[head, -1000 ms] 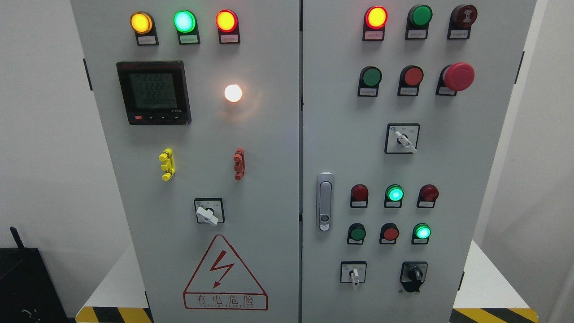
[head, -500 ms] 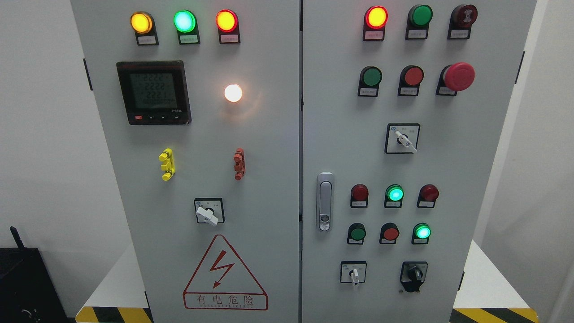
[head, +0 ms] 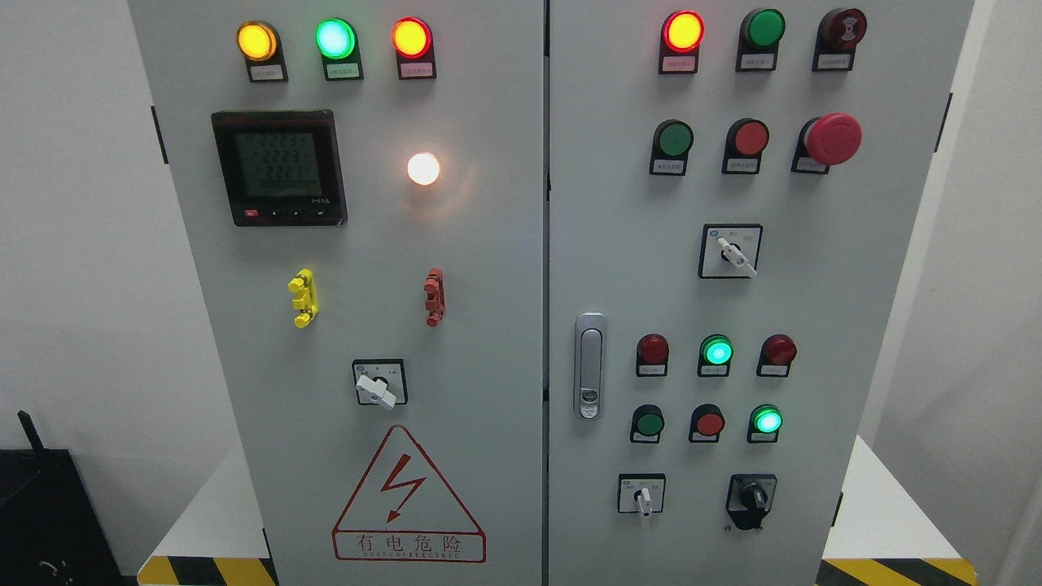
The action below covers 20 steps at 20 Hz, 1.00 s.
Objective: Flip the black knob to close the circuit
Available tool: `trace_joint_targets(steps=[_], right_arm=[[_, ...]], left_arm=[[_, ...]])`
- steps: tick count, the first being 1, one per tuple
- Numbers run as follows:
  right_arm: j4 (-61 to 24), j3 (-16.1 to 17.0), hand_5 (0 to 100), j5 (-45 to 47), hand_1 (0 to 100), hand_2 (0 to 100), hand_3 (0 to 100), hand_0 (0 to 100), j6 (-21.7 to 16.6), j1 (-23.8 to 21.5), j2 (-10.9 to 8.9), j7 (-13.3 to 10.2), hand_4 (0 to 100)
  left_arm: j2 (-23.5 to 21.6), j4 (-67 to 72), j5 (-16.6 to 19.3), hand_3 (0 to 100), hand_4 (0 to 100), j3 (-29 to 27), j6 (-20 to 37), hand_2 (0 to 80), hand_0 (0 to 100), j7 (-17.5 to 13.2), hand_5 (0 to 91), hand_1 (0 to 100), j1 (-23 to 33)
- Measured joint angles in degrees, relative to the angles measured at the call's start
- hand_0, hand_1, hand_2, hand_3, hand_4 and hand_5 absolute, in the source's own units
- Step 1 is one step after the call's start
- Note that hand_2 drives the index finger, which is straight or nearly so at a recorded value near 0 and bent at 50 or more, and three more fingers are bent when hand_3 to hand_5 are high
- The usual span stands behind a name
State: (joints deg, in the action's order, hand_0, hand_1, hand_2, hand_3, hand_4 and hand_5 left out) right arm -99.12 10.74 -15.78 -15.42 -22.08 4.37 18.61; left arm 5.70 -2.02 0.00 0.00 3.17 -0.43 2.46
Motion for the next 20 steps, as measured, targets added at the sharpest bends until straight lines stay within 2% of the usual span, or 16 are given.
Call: trace_joint_targets(steps=[2, 4, 5, 7, 11, 13, 15, 17, 20], right_arm=[[-3.2, 1.1, 55, -9.3, 13, 54, 75, 0, -1.5, 0.8, -0.62, -1.2, 62], [-6.0, 2.0, 64, -18.5, 10, 66, 86, 0, -2.1, 2.2, -1.24, -3.1, 67], [-7.3, 2.4, 64, -22.3, 10, 67, 87, 0, -2.1, 3.1, -1.53, -3.6, 68], [-9.5, 3.1, 69, -30.1, 6, 75, 94, 0, -1.7, 5.0, -2.02, -4.3, 70], [-12.7, 4.0, 73, -41.1, 3, 81, 100, 0, 0.1, 8.5, -2.71, -4.7, 75], [-14.0, 4.2, 76, -45.5, 0, 84, 100, 0, 1.3, 10.1, -2.98, -4.2, 75], [-15.0, 4.1, 78, -49.7, 0, 85, 100, 0, 3.8, 11.4, -3.22, -2.7, 76], [-15.8, 3.6, 78, -53.1, 0, 86, 100, 0, 6.3, 12.7, -3.42, -1.3, 77], [-16.4, 2.5, 79, -57.7, 0, 88, 100, 0, 9.2, 14.8, -3.65, -0.7, 77]], left_arm=[[0.0, 0.0, 0.0, 5, 3, 0.0, 0.0, 0.0, 0, 0.0, 0.0, 0, 0.0], [0.0, 0.0, 0.0, 5, 3, 0.0, 0.0, 0.0, 0, 0.0, 0.0, 0, 0.0], [0.0, 0.0, 0.0, 5, 3, 0.0, 0.0, 0.0, 0, 0.0, 0.0, 0, 0.0], [0.0, 0.0, 0.0, 5, 3, 0.0, 0.0, 0.0, 0, 0.0, 0.0, 0, 0.0], [0.0, 0.0, 0.0, 5, 3, 0.0, 0.0, 0.0, 0, 0.0, 0.0, 0, 0.0], [0.0, 0.0, 0.0, 5, 3, 0.0, 0.0, 0.0, 0, 0.0, 0.0, 0, 0.0], [0.0, 0.0, 0.0, 5, 3, 0.0, 0.0, 0.0, 0, 0.0, 0.0, 0, 0.0], [0.0, 0.0, 0.0, 5, 3, 0.0, 0.0, 0.0, 0, 0.0, 0.0, 0, 0.0], [0.0, 0.0, 0.0, 5, 3, 0.0, 0.0, 0.0, 0, 0.0, 0.0, 0, 0.0]])
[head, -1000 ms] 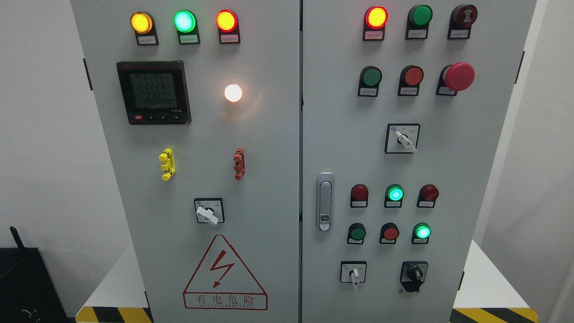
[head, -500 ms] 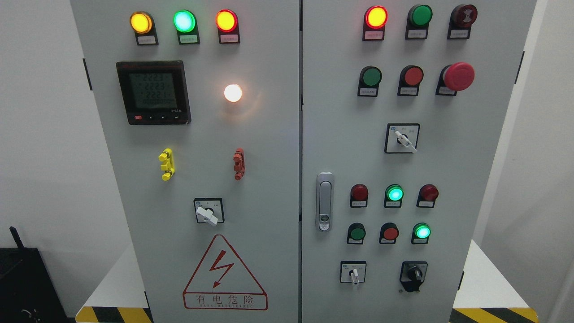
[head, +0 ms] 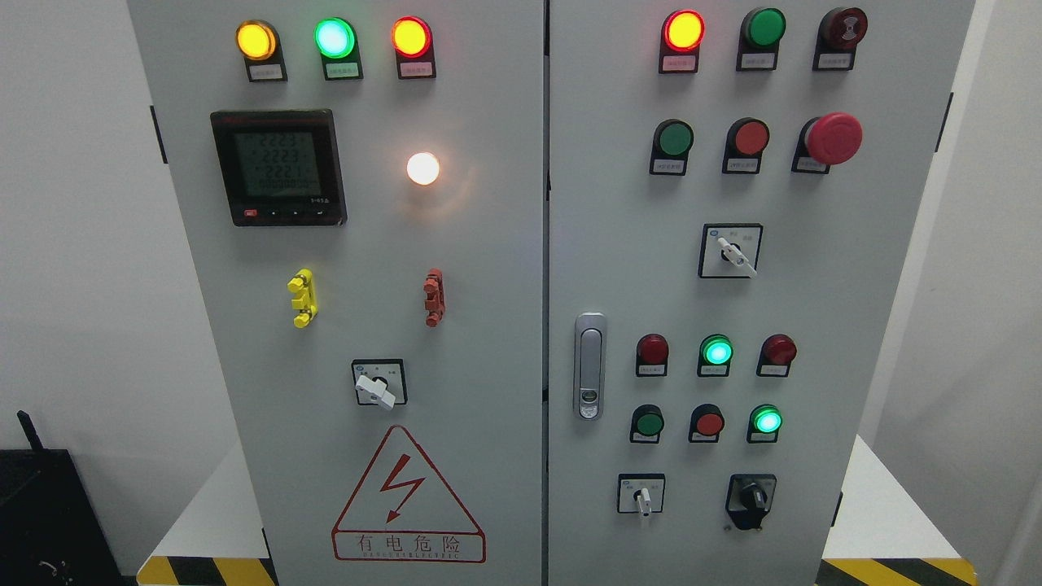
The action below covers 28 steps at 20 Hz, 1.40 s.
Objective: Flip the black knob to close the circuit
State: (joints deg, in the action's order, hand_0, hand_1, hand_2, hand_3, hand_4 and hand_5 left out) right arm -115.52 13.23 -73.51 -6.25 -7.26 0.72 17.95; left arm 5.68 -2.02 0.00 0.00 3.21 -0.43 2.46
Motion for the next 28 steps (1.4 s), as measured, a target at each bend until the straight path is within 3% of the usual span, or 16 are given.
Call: trace_joint_targets(steps=[7, 28], right_arm=[[0.8, -3.4, 79, -6.2, 0, 90, 100, 0, 6.4, 5.1, -0.34, 0.5, 78], [11.6, -7.0, 79, -8.5, 0, 91, 100, 0, 10.4, 16.3, -0.66, -0.2, 79]], left_arm=[[0.0, 0.0, 0.0, 5, 3, 0.0, 0.0, 0.0, 0, 0.0, 0.0, 0, 0.0], [0.0, 0.0, 0.0, 5, 3, 0.0, 0.0, 0.0, 0, 0.0, 0.0, 0, 0.0]])
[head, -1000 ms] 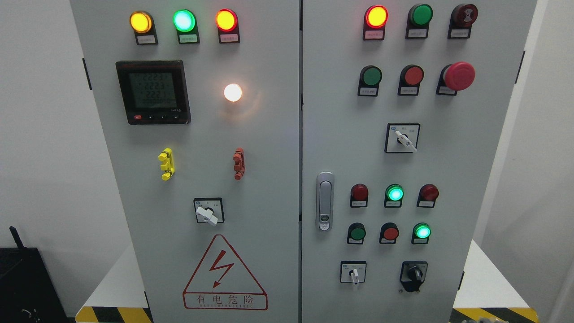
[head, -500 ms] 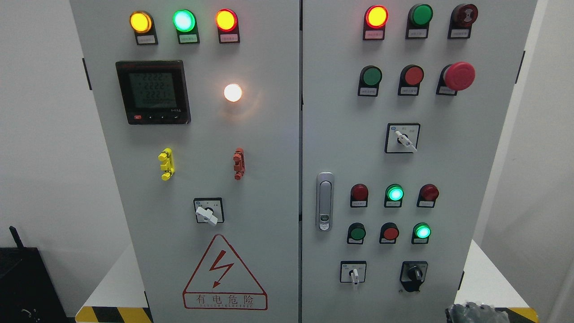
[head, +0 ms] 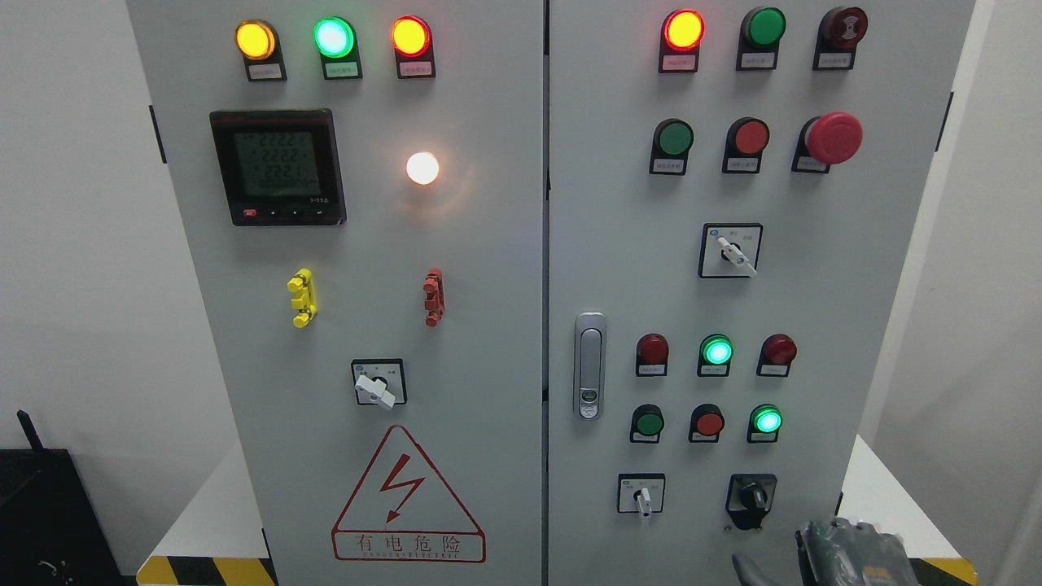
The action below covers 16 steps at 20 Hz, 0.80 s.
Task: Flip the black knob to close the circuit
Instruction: 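Raise the right hand up to the small black rotary knob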
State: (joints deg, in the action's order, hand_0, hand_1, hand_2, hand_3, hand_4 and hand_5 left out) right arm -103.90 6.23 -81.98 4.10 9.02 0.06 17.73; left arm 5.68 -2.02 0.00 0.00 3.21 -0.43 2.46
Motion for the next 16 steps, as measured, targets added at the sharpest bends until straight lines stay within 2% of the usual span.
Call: trace_joint_targets(steps=[8, 16], right_arm=[[4.0, 0.3, 79, 0.3, 0, 91, 100, 0, 0.1, 3.5, -0.04, -0.1, 79], [6.2, 0.8, 79, 0.7, 0, 91, 100, 0, 1.0, 5.1, -0.05, -0.2, 79]], left_arm=[[0.0, 0.1, 0.0, 5, 3, 0.0, -0.1, 0.0, 0, 0.0, 0.0, 0, 0.0], [0.0, 0.1, 0.0, 5, 3, 0.0, -0.1, 0.0, 0, 0.0, 0.0, 0, 0.0]])
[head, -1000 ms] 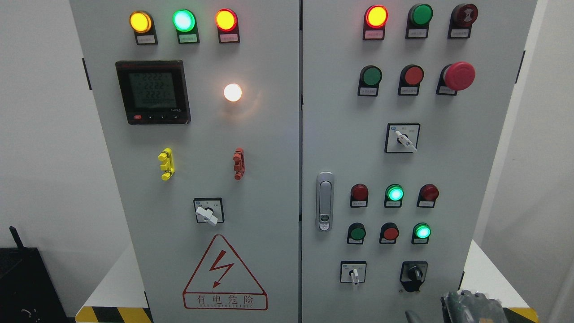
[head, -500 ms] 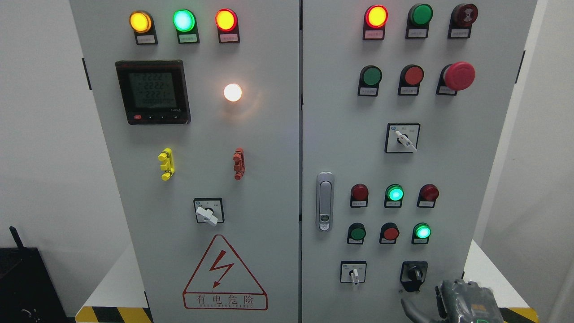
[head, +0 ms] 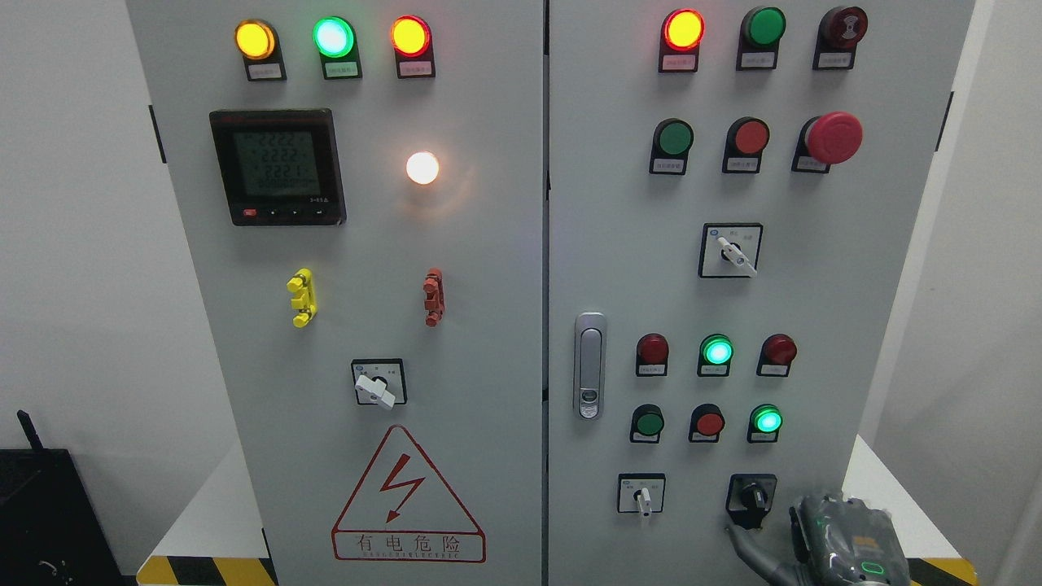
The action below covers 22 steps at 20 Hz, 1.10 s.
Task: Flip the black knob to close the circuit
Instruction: 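Raise the right hand up to the small black rotary knob, then twist the black knob with the right hand's fingers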
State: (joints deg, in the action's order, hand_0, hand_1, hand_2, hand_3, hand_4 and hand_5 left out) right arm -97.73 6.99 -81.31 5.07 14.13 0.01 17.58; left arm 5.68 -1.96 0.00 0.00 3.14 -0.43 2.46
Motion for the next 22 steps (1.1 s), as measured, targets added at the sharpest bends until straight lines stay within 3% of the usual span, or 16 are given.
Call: trace_joint_targets(steps=[16, 22], right_arm=[[1.8, 0.8, 80, 0.2, 0, 91, 100, 0, 1.1, 1.4, -0.01, 0.2, 79], [1.9, 1.8, 80, 1.9, 0, 91, 100, 0, 1.1, 1.4, -1.22, 0.3, 79]], left_arm=[[0.0, -0.1, 0.0, 5, 3, 0.0, 0.0, 0.0, 0, 0.0, 0.0, 0, 0.0], [0.0, -0.1, 0.0, 5, 3, 0.0, 0.0, 0.0, 0, 0.0, 0.0, 0, 0.0]])
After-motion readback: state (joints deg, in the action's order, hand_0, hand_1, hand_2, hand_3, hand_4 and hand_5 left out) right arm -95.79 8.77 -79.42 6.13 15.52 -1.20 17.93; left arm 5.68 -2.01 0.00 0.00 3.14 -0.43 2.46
